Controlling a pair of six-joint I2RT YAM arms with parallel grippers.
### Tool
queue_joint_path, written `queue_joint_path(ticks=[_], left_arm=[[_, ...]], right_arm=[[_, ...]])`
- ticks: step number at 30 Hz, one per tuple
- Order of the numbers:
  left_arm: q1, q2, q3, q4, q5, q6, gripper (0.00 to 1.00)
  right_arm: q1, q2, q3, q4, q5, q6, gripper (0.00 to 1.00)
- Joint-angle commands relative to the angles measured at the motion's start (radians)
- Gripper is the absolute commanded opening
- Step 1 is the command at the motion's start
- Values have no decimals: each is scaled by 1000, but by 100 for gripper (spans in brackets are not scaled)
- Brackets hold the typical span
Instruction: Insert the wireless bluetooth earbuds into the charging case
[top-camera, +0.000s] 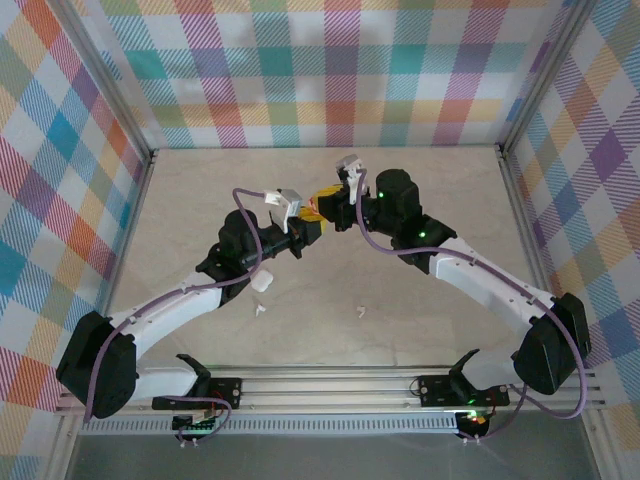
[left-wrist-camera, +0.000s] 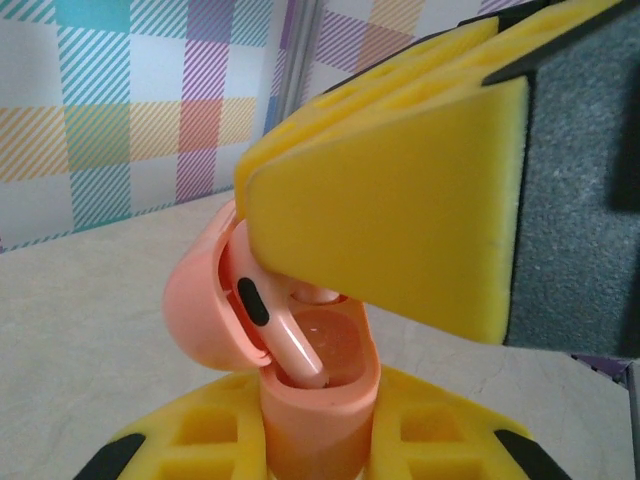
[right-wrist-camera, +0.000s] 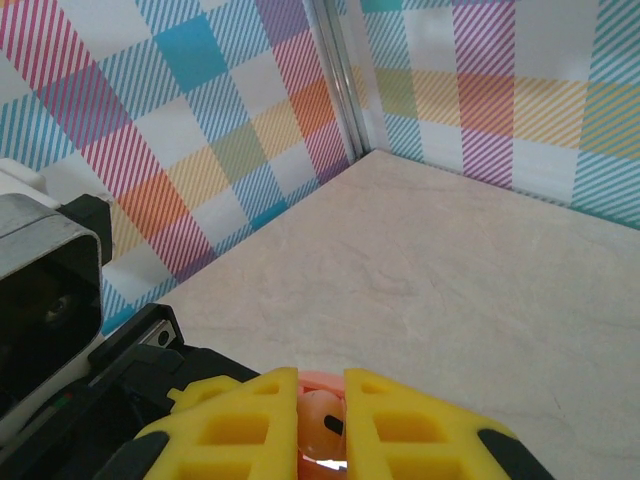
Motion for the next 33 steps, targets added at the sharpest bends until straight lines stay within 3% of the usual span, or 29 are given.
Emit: queue_joint_path(ticks=[1,33], left_arm=[[-11,-12,37,53,33,-17,0],[-11,-4,73,62,10,-41,0]], right_arm=[[-2,-19,-22,57,-3,-39,16],[-2,-38,-67,54,-44,-32,21]])
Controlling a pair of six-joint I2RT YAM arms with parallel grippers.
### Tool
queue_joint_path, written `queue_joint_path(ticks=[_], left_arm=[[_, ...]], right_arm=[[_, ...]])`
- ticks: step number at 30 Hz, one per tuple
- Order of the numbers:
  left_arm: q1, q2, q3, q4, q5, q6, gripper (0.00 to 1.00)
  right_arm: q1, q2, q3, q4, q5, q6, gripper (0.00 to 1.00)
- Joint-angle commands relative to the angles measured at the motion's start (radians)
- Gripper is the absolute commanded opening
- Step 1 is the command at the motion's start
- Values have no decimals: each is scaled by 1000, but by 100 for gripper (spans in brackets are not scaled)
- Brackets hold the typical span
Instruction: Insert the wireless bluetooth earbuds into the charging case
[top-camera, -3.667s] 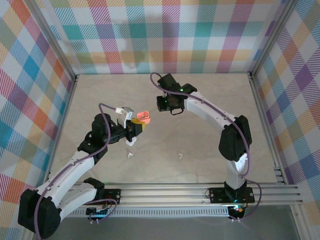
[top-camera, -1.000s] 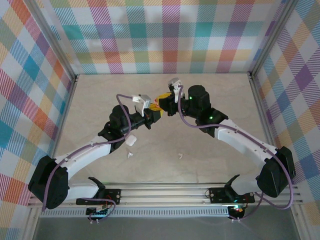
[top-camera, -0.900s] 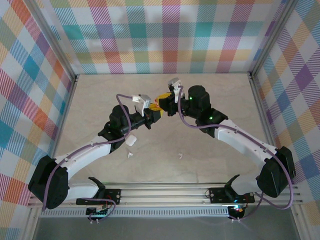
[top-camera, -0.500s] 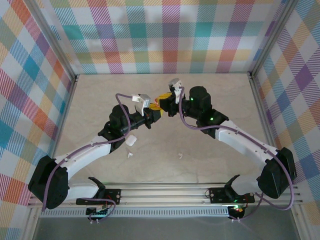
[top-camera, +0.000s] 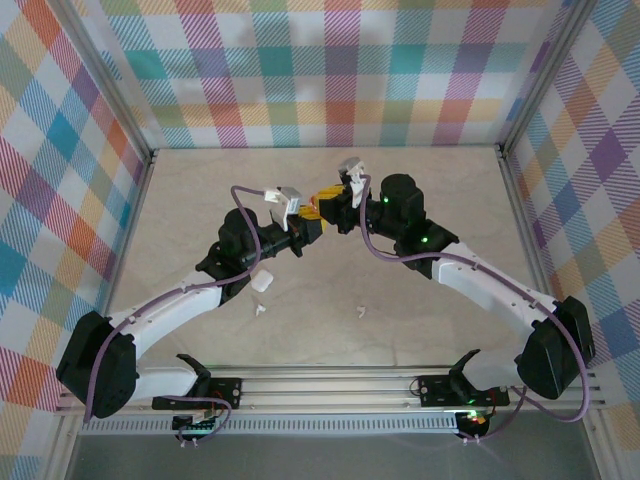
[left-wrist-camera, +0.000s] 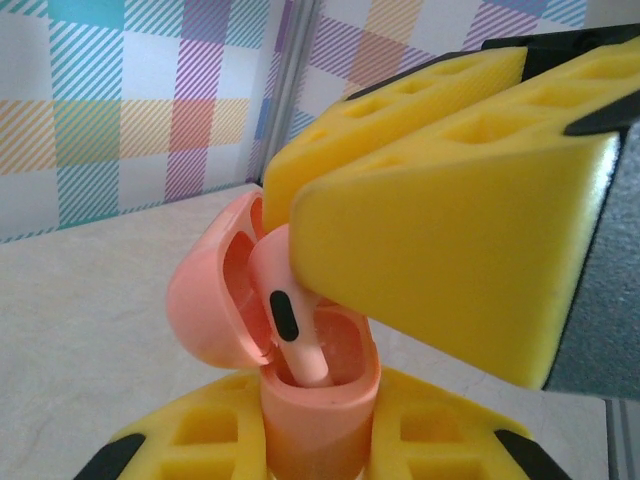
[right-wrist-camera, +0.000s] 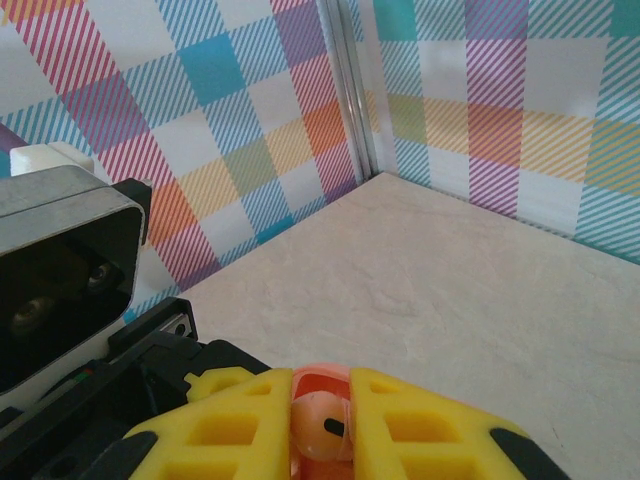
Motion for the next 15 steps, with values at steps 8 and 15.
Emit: queue_joint_path(ticks=[8,15], left_arm=[[-11,-6,68,36,10,26,0],[-11,-2,76,23,15,35,0]], right_arm=[[-2,-7,4,-44,-6,-2,24],[-2,-7,9,-47,10,-9,27]])
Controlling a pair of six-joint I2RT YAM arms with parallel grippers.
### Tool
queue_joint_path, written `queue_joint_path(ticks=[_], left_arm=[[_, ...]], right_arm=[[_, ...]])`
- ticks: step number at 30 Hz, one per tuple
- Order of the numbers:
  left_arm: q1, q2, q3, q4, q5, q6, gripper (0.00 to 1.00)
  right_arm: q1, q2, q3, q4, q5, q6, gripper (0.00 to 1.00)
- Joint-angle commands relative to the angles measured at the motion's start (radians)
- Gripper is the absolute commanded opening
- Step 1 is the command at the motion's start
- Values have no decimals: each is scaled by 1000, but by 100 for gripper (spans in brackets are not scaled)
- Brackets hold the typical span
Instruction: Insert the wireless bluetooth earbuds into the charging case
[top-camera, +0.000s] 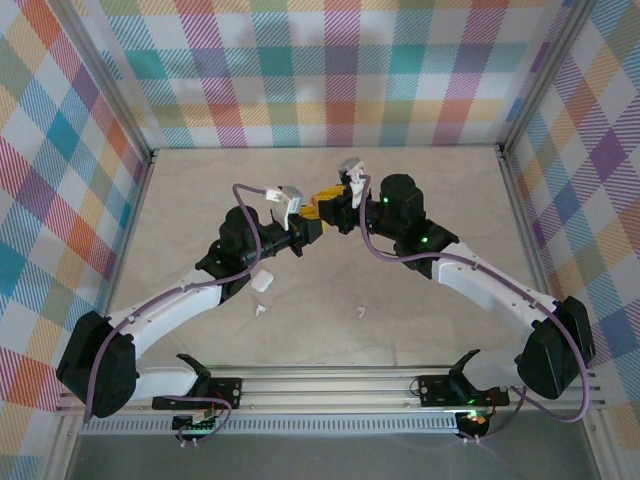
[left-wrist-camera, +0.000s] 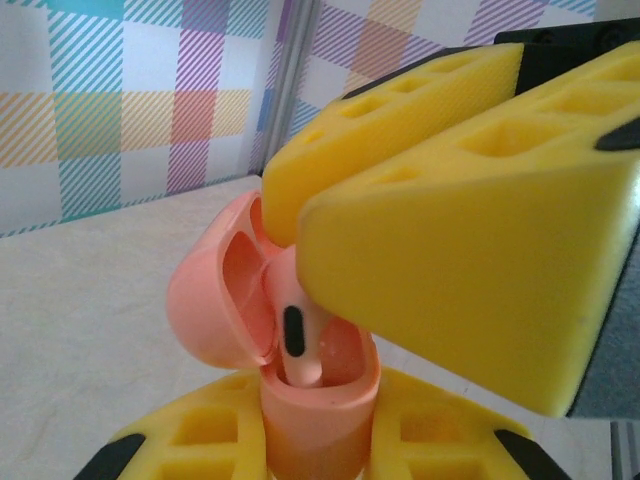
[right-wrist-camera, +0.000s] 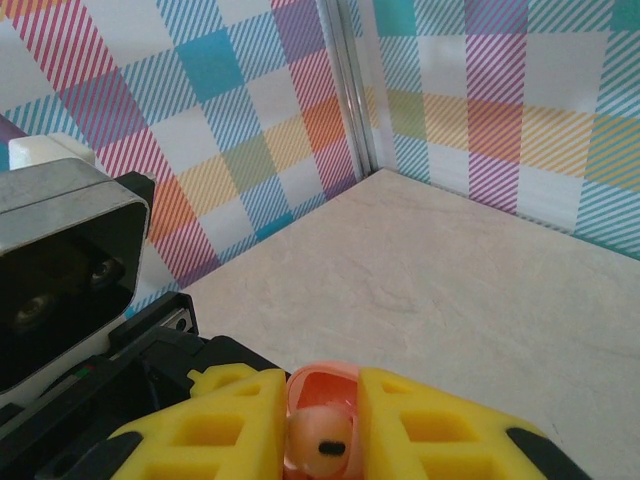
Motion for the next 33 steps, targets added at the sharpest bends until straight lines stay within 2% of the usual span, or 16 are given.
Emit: queue_joint_path(ticks=[1,9,15,33], left_arm=[[-11,-4,61,63,16,21,0],[-11,2,58,54,17,30,0],[-11,2,48,43,12,42,0],[-11,-19,32,11,20,49,0]], right_arm=[[-2,-6,11,-36,8,-7,27],[-2,-11,52,-68,21,9,30],[-2,-12,101,-129,29,37,36],[-3,19,235,-262,-30,100,44]])
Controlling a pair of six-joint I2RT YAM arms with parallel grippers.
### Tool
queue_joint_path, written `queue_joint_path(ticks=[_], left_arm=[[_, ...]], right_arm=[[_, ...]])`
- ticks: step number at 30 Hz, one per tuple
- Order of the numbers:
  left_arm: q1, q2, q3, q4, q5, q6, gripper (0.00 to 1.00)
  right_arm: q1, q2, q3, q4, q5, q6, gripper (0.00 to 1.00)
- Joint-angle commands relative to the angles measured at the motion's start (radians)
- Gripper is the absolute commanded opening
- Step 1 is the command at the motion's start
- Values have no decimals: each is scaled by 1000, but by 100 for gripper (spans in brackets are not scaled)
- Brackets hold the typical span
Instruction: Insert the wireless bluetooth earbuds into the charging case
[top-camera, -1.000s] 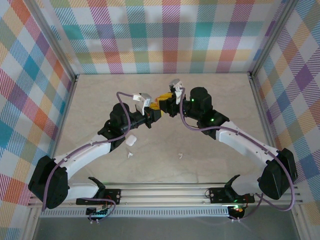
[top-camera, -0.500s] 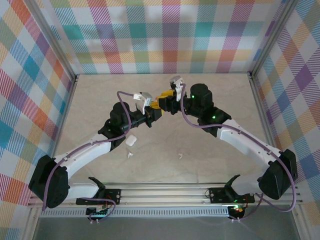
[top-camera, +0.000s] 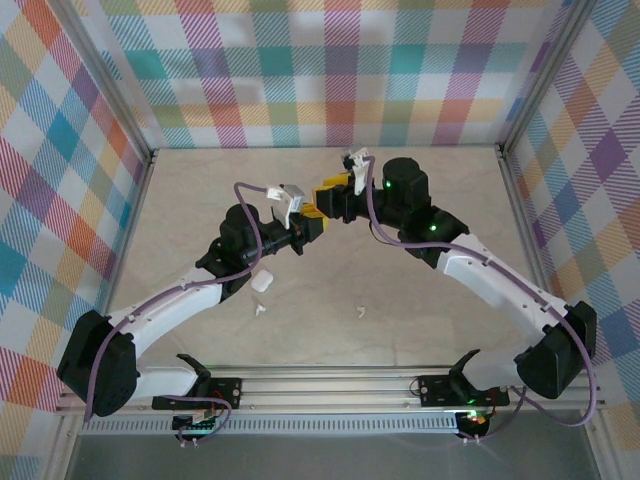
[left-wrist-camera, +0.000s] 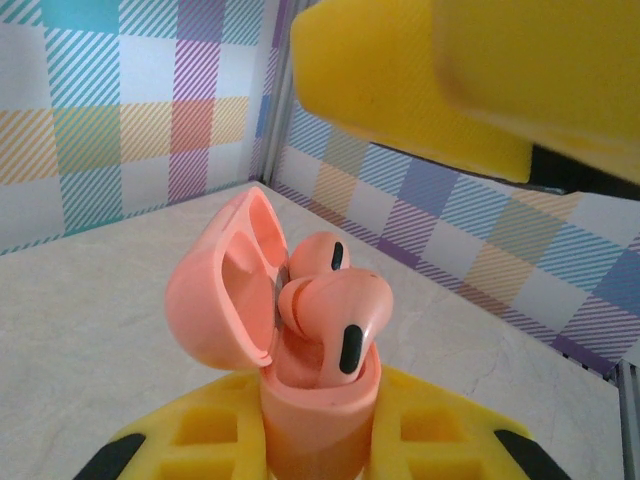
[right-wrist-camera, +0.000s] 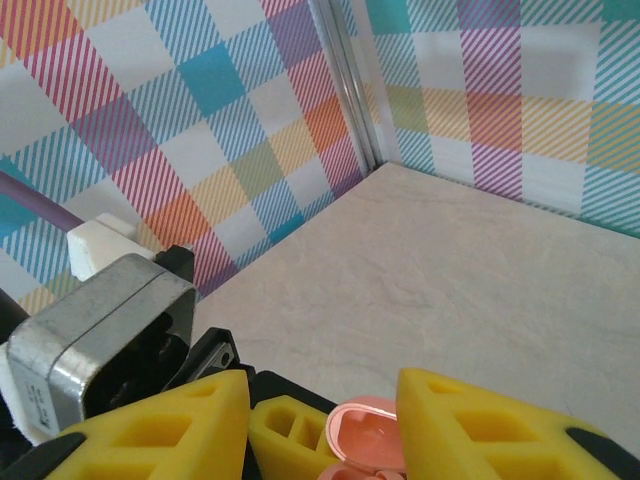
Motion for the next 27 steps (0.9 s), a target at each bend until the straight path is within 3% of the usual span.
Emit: queue_joint_path(ticks=[1,6,12,19,27], left_arm=[[-11,-26,13,14,15,17,0],[-10,-30,16,-16,5,18,0],[0,-30,32,-63,13,9,0],[11,-23,46,-64,65,-14,0],[13,-28,47,-64,90,-25,0]], right_arm=[[-4,18,64,-54,-36,26,44],[-5,28,147,-173,-25,39,42],[-13,-14,181,-334,-25,6,29],[-31,-5,223,-497,-147,-21,25],[-50,63,291,-586,-176,-14,20]])
